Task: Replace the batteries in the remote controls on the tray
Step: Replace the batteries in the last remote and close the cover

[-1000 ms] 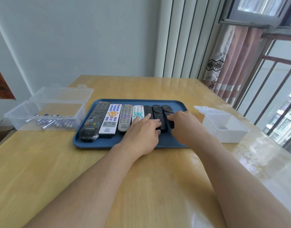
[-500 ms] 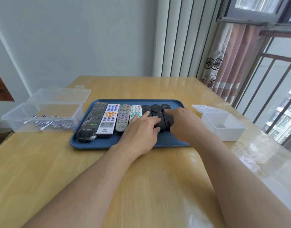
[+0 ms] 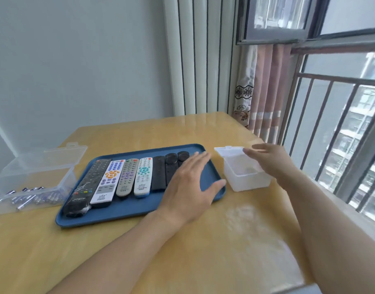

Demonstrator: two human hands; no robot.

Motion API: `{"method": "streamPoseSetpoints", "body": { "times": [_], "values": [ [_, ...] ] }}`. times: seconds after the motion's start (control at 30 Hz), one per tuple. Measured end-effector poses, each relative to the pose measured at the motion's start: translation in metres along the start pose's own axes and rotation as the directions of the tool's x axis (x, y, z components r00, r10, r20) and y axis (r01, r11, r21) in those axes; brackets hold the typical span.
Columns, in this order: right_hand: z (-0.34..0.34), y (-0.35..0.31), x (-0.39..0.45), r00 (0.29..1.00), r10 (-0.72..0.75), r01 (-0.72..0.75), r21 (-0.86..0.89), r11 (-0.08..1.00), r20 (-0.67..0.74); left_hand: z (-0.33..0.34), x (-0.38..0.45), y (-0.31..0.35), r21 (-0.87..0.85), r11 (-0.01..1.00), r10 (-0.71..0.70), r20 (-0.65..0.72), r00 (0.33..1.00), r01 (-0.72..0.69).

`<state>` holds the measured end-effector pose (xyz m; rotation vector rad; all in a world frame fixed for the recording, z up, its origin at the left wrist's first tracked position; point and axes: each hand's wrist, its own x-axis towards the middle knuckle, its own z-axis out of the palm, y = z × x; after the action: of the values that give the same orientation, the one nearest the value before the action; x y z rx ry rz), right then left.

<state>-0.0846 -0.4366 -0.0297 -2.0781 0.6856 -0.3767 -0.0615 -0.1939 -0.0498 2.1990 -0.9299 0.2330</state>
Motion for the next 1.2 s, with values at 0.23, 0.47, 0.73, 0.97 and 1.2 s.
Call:
{"method": "streamPoseSetpoints", "body": {
  "times": [0.23, 0.47, 0.73, 0.97, 1.2],
  "values": [
    [0.014, 0.035, 0.032, 0.999, -0.033, 0.033, -0.015, 0.999, 0.011, 0.033, 0.056, 0.025, -0.304, 0.83, -0.365, 0.34, 0.867, 0.468],
    [0.016, 0.038, 0.036, 0.998, -0.048, 0.056, 0.205, 0.977, -0.044, 0.042, 0.07, 0.021, -0.333, 0.826, -0.378, 0.272, 0.885, 0.455],
    [0.009, 0.012, 0.016, 0.984, 0.116, -0.168, 0.487, 0.857, 0.135, 0.047, 0.054, 0.015, 0.027, 0.994, -0.105, 0.084, 0.991, 0.103],
    [0.009, 0.016, 0.016, 0.99, 0.079, -0.123, 0.435, 0.892, 0.119, 0.05, 0.05, 0.016, 0.194, 0.98, 0.029, 0.121, 0.992, -0.052],
    [0.013, 0.017, 0.015, 0.983, 0.113, -0.176, 0.594, 0.785, 0.143, 0.05, 0.05, 0.019, 0.186, 0.981, 0.022, 0.129, 0.991, -0.046]
  ]
}}
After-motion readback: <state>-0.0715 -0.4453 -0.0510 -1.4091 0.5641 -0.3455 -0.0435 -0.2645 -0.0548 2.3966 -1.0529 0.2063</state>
